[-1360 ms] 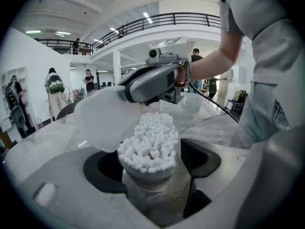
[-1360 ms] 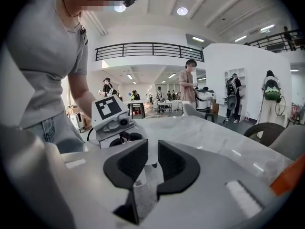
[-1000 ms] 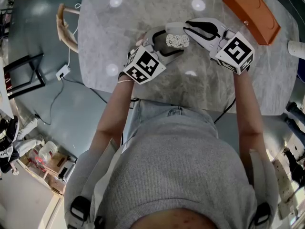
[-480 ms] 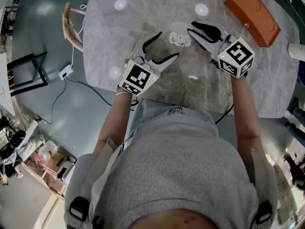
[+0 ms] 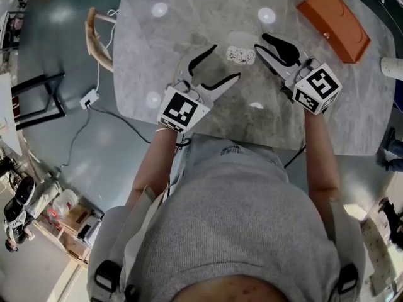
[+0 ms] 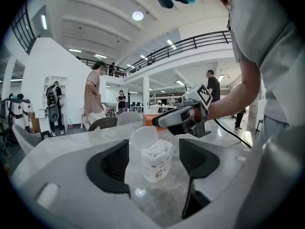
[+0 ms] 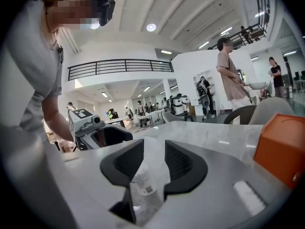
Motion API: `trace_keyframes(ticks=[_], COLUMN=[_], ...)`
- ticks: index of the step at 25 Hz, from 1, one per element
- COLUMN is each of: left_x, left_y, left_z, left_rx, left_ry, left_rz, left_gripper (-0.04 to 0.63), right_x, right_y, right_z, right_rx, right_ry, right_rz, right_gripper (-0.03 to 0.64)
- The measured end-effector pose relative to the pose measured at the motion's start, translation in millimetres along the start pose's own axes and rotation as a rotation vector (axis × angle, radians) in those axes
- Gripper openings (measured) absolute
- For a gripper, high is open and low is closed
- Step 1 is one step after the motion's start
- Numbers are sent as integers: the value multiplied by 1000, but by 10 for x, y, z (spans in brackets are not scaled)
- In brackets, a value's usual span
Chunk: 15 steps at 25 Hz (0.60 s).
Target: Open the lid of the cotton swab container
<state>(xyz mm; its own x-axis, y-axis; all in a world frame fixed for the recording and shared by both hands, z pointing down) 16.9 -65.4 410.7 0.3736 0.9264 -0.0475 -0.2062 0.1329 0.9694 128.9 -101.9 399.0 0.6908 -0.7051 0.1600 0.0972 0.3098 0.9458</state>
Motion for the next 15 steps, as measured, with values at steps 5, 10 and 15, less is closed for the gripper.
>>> trace_keyframes(ticks=[5, 10, 15], left_x=[12, 121, 310], left_y=[-214, -377, -534], left_z=[-78, -221, -381], left_rx=[79, 120, 148], left_ry=[-17, -10, 16], left_rz=[16, 36, 67], left_gripper=[233, 140, 92], right_x=[-173, -508, -904], right_y=[-168, -363, -452], right_z=[-193, -393, -510], right_rx=[77, 164, 208], right_ry=[90, 153, 179], right_rz=[-26, 0, -12], right_gripper=[124, 93, 44])
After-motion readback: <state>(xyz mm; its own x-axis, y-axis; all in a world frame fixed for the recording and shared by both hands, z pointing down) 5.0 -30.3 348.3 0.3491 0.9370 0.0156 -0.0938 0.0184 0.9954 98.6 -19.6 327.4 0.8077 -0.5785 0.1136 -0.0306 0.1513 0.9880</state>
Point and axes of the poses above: the fingertips, and each gripper's own axes: z forward along the fingers, x to its right, y out of its underside, the point moved 3 cm from there along -z, backward along the fingers, and after that the axes turned 10 degrees about y, right-handed, at the moved point
